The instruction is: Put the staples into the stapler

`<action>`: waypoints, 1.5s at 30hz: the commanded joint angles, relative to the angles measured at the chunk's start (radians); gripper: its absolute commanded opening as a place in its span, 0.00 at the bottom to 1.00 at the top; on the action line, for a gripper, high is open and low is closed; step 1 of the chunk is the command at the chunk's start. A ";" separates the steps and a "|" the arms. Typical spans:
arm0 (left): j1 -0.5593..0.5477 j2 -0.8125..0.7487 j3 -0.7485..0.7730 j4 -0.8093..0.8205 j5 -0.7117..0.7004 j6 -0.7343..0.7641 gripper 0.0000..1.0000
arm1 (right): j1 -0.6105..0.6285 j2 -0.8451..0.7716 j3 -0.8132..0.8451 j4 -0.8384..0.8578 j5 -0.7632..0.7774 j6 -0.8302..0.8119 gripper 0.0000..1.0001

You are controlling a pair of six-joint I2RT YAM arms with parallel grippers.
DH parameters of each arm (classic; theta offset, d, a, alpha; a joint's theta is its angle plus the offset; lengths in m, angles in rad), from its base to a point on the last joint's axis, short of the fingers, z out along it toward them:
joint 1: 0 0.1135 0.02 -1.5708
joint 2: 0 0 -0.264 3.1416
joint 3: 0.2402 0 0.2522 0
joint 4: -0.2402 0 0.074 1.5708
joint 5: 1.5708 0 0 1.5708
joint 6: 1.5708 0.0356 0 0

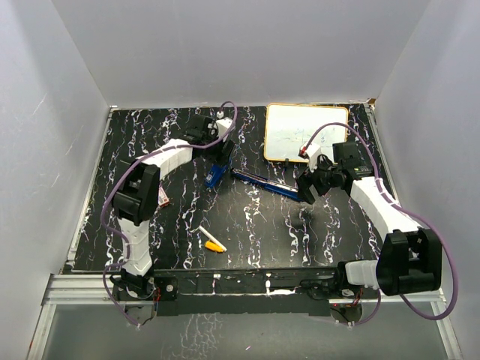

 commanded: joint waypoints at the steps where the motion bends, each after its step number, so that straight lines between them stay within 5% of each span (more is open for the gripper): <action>1: 0.002 0.002 0.058 0.003 -0.024 -0.040 0.59 | 0.013 -0.041 0.017 -0.011 -0.004 0.032 0.84; 15: 0.002 0.047 0.106 -0.019 0.004 -0.014 0.34 | 0.027 -0.042 0.026 0.000 -0.006 0.056 0.82; 21: 0.002 0.028 0.144 -0.084 0.066 0.058 0.00 | 0.038 -0.046 0.039 0.057 -0.028 0.087 0.82; 26: 0.002 -0.078 0.127 -0.202 0.207 0.258 0.00 | 0.065 -0.030 0.086 0.167 -0.157 0.111 0.83; 32: 0.002 -0.362 -0.037 -0.200 0.190 0.425 0.00 | 0.193 0.032 0.137 0.331 -0.235 0.128 0.83; 38: -0.002 -0.588 -0.174 -0.221 0.349 0.469 0.00 | 0.282 0.143 0.166 0.492 -0.307 0.195 0.83; 45: -0.021 -0.620 -0.175 -0.322 0.484 0.460 0.00 | 0.362 0.190 0.128 0.641 -0.342 0.230 0.86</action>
